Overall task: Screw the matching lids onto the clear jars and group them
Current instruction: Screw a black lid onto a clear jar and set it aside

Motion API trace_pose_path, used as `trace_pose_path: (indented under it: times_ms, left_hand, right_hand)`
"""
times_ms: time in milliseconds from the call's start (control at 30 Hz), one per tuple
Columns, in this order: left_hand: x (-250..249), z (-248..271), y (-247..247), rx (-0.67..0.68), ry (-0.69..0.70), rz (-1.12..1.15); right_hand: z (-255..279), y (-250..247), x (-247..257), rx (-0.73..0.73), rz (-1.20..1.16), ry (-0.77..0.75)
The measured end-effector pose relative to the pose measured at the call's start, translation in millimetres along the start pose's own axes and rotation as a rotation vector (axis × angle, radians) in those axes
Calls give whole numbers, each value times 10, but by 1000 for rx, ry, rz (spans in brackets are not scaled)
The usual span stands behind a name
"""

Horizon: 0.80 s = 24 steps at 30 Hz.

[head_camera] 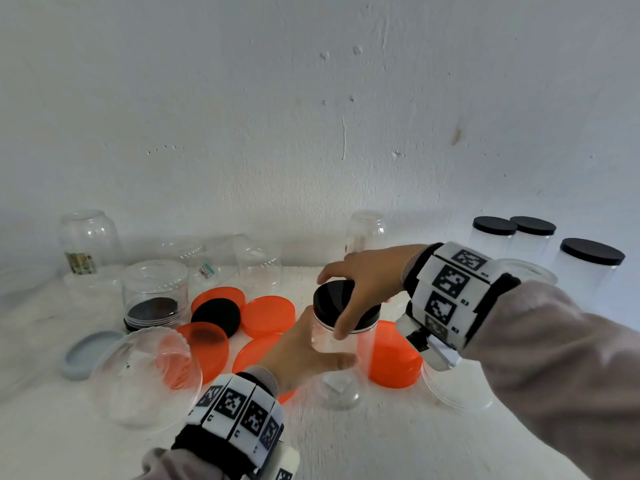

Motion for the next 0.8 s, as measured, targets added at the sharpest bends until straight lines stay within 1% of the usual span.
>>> trace_pose_path:
  times_ms: [33, 100, 200, 300, 333, 400, 467, 533, 633, 800]
  left_hand:
    - [-2, 1, 1, 0, 1, 0]
    - [-4, 2, 5, -8, 4, 5]
    - [9, -6, 16, -29, 6, -3]
    - [20, -6, 23, -45, 7, -6]
    - [17, -5, 26, -45, 11, -6]
    - [7, 0, 35, -38, 20, -9]
    - [-2, 1, 36, -39, 13, -13]
    - [-10, 0, 36, -41, 6, -21]
    - [-12, -3, 33, -44, 10, -23]
    - [7, -2, 28, -46, 5, -27]
  right_hand:
    - [9, -23, -4, 27, 3, -11]
    - [12, -45, -6, 18, 11, -34]
    - [6, -17, 5, -87, -8, -13]
    - [-4, 47, 9, -182, 53, 41]
    - [-1, 57, 2, -185, 58, 48]
    - [11, 46, -24, -124, 46, 43]
    - [25, 14, -41, -32, 25, 2]
    - [43, -11, -20, 5, 17, -47]
    - [17, -10, 0, -36, 41, -60]
    - [-15, 58, 64, -117, 62, 58]
Point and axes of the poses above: each hand's wrist, its own z-axis away from the middle knuckle, its own y-axis out of the palm, x = y × z, the point moved 2 cm from there along -z, towards the middle knuckle, and after that the axes turned 1 degree about -x, right-handed, at the moved point
